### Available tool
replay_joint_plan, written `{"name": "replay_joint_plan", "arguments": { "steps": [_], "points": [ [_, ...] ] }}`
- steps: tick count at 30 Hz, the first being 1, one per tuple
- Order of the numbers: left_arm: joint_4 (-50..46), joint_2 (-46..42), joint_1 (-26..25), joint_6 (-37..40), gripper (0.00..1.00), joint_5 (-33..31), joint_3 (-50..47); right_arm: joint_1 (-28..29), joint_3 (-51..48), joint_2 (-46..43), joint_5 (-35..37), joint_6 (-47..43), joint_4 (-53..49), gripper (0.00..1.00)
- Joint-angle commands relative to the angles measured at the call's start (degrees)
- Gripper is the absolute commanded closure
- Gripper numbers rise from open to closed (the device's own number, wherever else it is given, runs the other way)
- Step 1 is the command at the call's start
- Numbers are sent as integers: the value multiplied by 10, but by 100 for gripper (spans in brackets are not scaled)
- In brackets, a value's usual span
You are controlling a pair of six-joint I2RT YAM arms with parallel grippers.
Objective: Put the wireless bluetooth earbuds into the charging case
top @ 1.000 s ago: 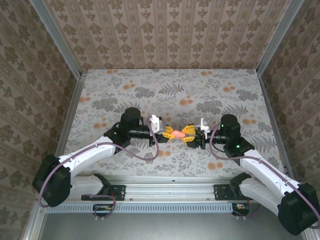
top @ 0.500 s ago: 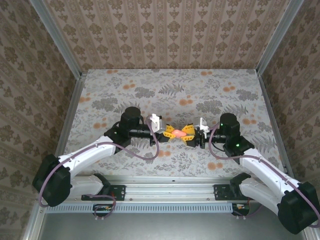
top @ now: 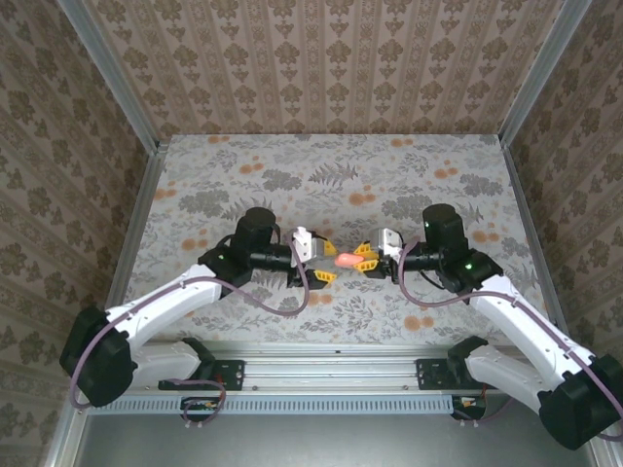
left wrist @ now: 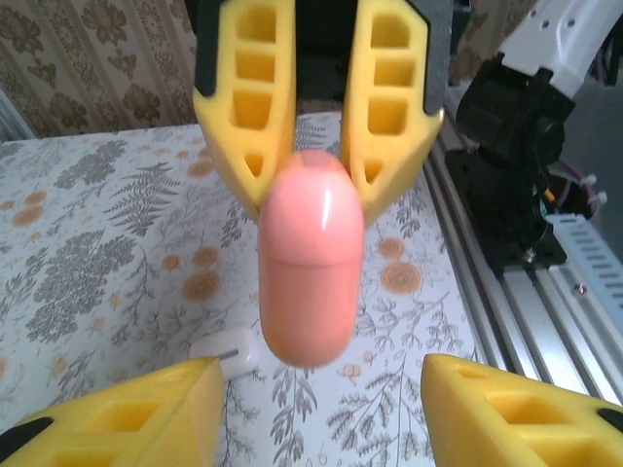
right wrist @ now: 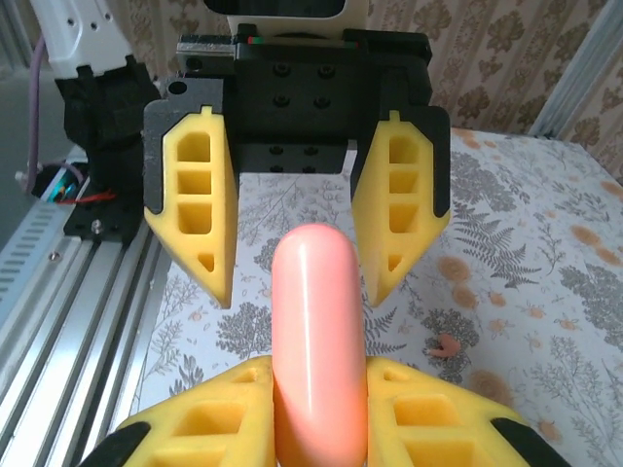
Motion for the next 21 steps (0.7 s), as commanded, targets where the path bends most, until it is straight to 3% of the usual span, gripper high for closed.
{"name": "replay_joint_plan", "arguments": {
  "steps": [1,10,21],
  "points": [
    [-83,-18,-7,74,44,-27,17,15,32,16,12,-103,-97,83],
    [-58,-13,-19,57,45,-26,3,50,49,60,-6,-110,-88,83],
    [-49,-10,-26,50,54,-18,-1,51,29,76,-37,-35,-13,83]
  ]
}}
